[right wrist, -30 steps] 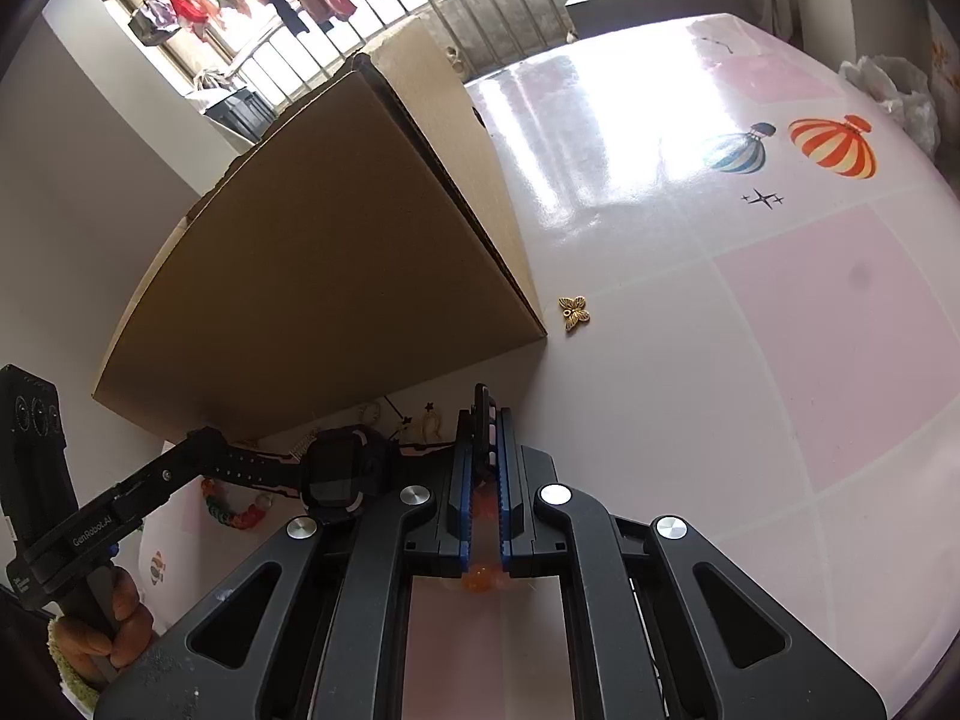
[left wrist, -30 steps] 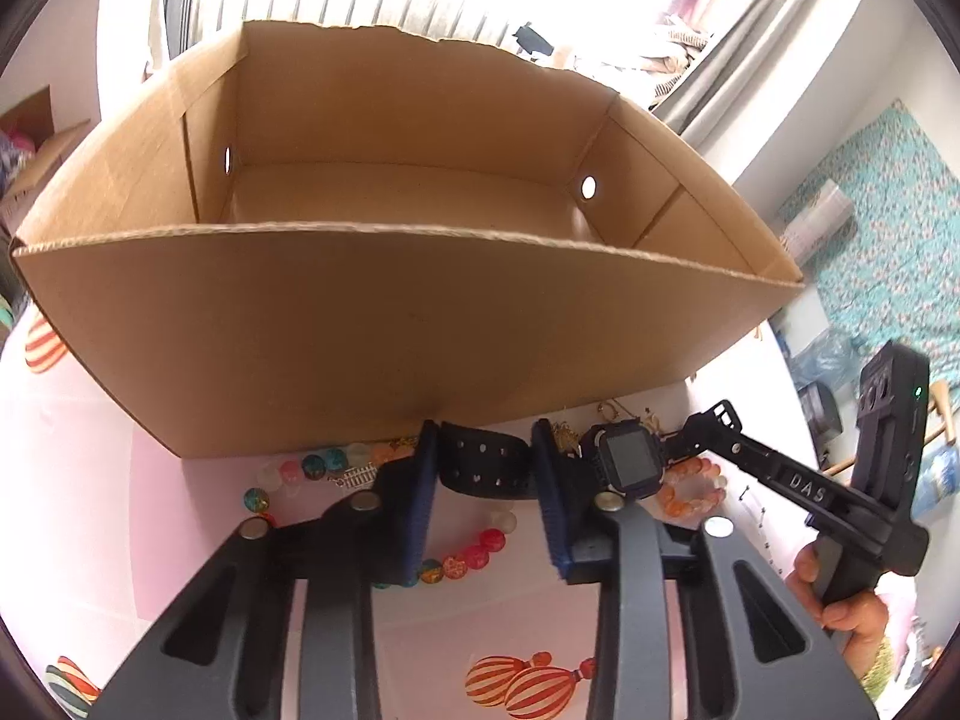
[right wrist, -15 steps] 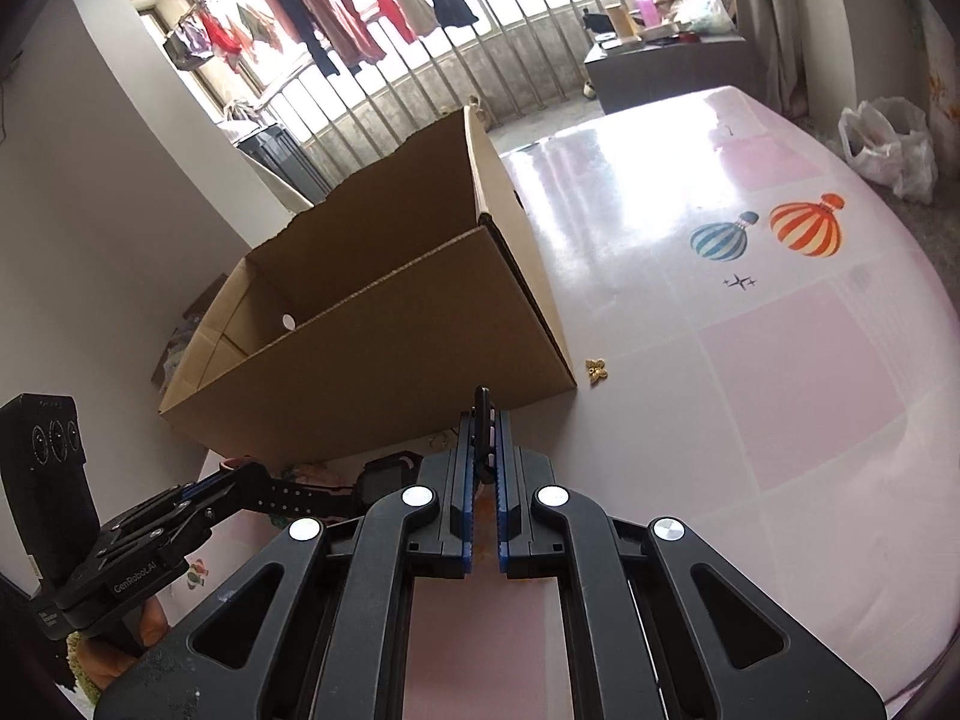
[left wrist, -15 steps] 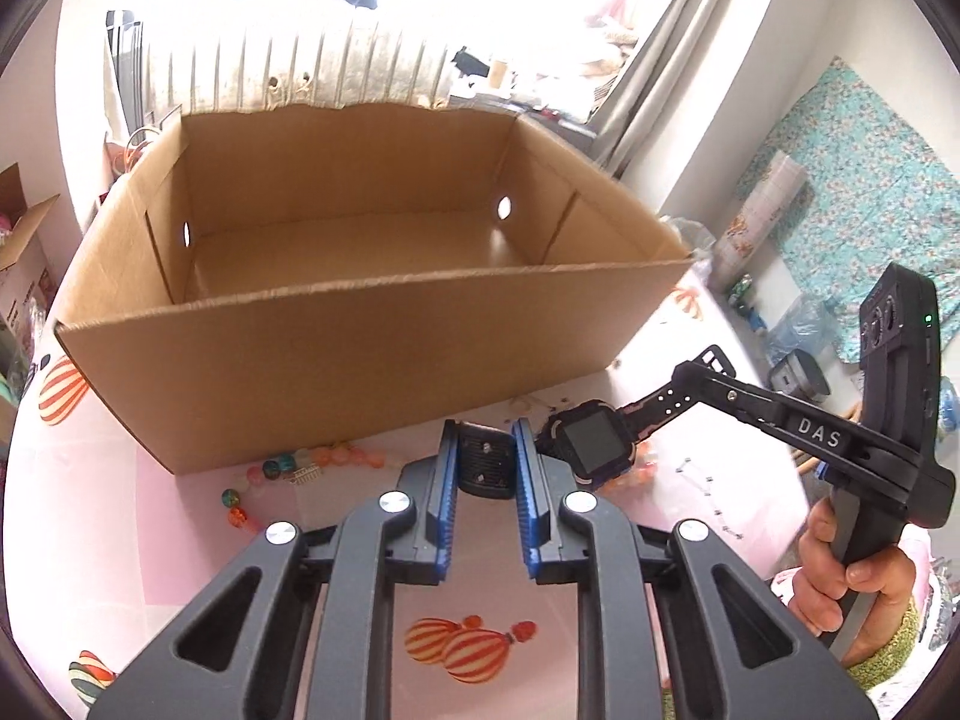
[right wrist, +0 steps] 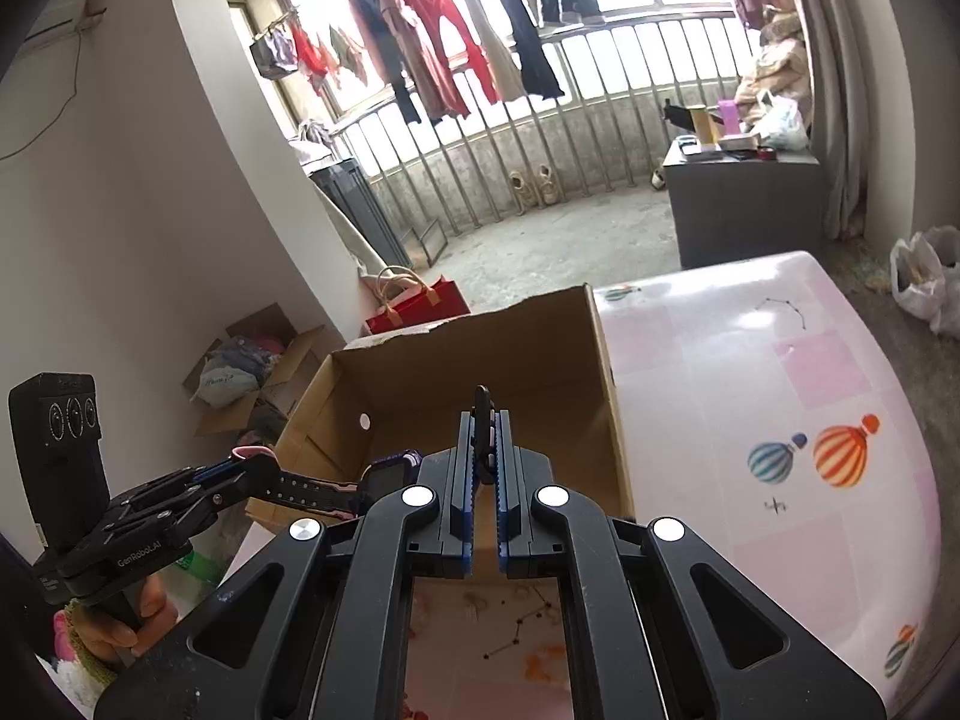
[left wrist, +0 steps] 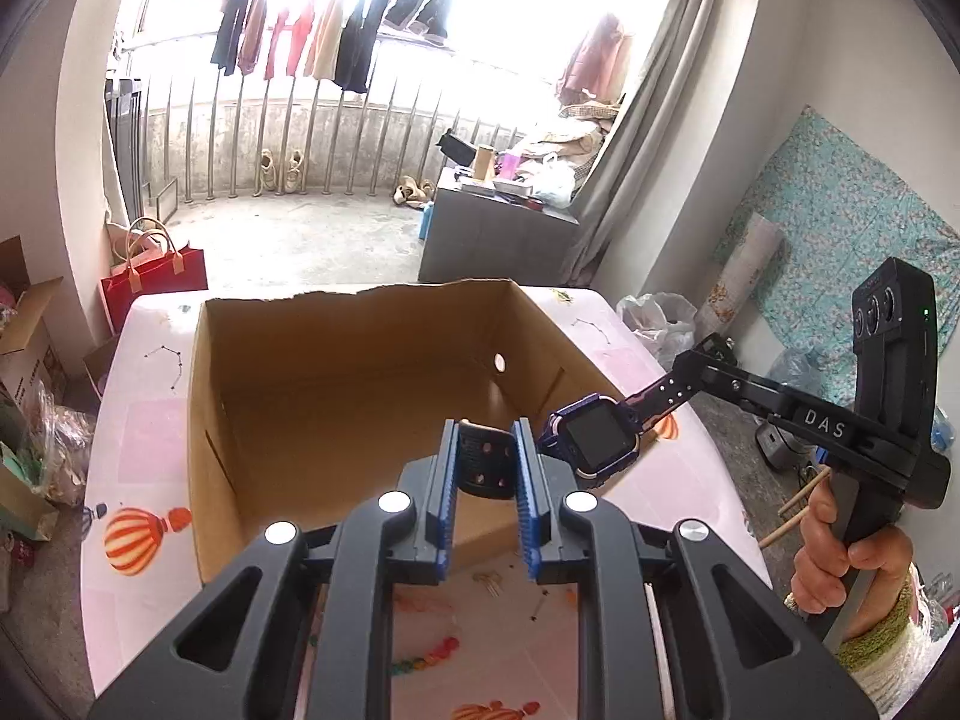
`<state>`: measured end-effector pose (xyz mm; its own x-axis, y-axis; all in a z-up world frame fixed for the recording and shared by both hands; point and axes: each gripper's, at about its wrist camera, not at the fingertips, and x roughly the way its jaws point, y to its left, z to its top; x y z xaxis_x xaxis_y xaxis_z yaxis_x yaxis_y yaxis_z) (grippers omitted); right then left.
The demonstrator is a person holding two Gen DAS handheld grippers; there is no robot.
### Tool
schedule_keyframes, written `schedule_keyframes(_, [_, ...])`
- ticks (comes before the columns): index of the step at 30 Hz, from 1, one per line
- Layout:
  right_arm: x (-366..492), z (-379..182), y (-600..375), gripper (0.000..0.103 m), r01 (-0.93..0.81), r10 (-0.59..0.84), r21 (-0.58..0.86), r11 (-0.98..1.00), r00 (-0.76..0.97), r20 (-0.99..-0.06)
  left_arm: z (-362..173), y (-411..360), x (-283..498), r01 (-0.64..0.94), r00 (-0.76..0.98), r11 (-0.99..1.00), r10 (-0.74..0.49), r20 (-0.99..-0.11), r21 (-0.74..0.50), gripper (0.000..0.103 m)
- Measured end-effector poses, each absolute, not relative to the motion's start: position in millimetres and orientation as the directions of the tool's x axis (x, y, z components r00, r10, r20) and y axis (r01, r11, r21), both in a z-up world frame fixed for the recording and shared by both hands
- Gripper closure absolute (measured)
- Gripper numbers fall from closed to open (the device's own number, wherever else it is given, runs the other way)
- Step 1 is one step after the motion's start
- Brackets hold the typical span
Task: Organize jewelry
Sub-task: 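Lift the black watch with both grippers and carry it over the box, then lower the watch into the box and open both grippers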
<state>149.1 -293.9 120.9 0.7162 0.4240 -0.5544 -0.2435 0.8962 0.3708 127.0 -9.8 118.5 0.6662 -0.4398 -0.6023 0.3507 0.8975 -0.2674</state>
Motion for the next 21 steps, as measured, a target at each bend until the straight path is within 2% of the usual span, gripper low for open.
schedule_keyframes(5, [232,109,-258,0.099,-0.271,0.438,0.345,0.899,0.608,-0.663,100,-2,194,0.278,0.624,0.934,-0.352,-0.697,-0.222,0.086])
schedule_keyframes(13, [322,70,-203,0.099,-0.284,0.360,0.253,0.925,0.442,-0.822,53,7,285,0.178,0.475,0.973,-0.216,-0.853,-0.148,0.085])
schedule_keyframes(16, [335,55,-193,0.099,-0.277,0.331,0.231,0.932,0.399,-0.855,47,6,304,0.159,0.453,0.983,-0.155,-0.878,-0.092,0.078])
schedule_keyframes(19, [346,43,-194,0.092,-0.242,0.305,0.227,0.943,0.361,-0.882,37,13,313,0.112,0.421,0.992,-0.100,-0.901,-0.058,0.064])
schedule_keyframes(21, [343,43,-197,0.087,-0.235,0.324,0.252,0.939,0.351,-0.879,39,14,310,0.116,0.433,0.991,-0.105,-0.895,-0.060,0.060])
